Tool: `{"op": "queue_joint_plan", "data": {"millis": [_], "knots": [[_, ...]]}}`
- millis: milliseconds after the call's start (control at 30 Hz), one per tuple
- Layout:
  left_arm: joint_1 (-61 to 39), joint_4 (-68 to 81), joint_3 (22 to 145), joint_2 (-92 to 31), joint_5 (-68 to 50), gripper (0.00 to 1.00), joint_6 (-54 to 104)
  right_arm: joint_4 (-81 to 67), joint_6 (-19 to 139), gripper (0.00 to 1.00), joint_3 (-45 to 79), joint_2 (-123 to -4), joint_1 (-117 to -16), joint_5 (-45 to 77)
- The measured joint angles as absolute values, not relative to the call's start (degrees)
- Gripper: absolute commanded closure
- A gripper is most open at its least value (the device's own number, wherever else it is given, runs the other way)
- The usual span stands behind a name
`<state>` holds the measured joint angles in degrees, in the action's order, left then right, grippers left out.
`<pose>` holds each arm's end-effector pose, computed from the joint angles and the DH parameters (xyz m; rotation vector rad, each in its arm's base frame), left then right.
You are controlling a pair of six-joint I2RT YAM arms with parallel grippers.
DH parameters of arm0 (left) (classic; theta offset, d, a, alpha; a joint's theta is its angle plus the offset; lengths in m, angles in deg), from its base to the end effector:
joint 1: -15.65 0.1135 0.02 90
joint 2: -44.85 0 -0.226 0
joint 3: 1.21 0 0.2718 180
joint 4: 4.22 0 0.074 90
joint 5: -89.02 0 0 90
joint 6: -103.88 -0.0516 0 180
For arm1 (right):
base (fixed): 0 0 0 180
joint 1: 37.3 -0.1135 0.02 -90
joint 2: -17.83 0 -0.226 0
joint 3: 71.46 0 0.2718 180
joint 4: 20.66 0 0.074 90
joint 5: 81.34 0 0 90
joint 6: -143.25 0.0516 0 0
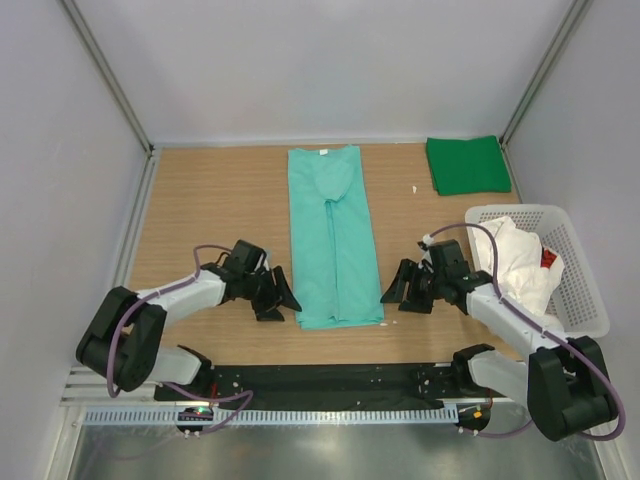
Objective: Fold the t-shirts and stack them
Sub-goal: Fold the tshirt
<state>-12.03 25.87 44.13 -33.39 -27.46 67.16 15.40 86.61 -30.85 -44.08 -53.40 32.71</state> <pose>0.2167 -0.1396 0.0800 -0.4862 2.8850 -0.9782 0.2172 0.0846 0.1122 0.2363 2.6676 0.8445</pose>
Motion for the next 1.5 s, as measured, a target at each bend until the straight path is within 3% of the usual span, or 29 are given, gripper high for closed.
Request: {"op": "queue_joint_plan", "data": {"millis": [333, 633, 967, 1333, 1500], "knots": [[-12.0, 22.0, 42.9, -35.6, -28.9, 0.39, 70.7, 8.3, 89.7, 0.49, -34.5, -50.7, -53.4, 36.9], [-12.0, 17.6, 42.9, -40.1, -33.8, 0.44, 74.4, 4.2, 90.3, 0.50, -35.3, -53.6, -53.3, 41.2], [-12.1, 17.5, 42.8, -40.2, -33.8, 0.44, 74.9, 5.4, 89.8, 0.54, -35.2, -55.1, -53.3, 43.5], [-14.2, 18.7, 44.6, -43.1, -35.0, 0.51, 74.8, 6.1, 89.5, 0.56, -34.5, -58.1, -53.3, 46.1], [-14.5, 19.2, 44.7, -43.5, -34.9, 0.60, 74.7, 6.2, 89.5, 0.57, -34.0, -58.9, -53.3, 46.6]]}}
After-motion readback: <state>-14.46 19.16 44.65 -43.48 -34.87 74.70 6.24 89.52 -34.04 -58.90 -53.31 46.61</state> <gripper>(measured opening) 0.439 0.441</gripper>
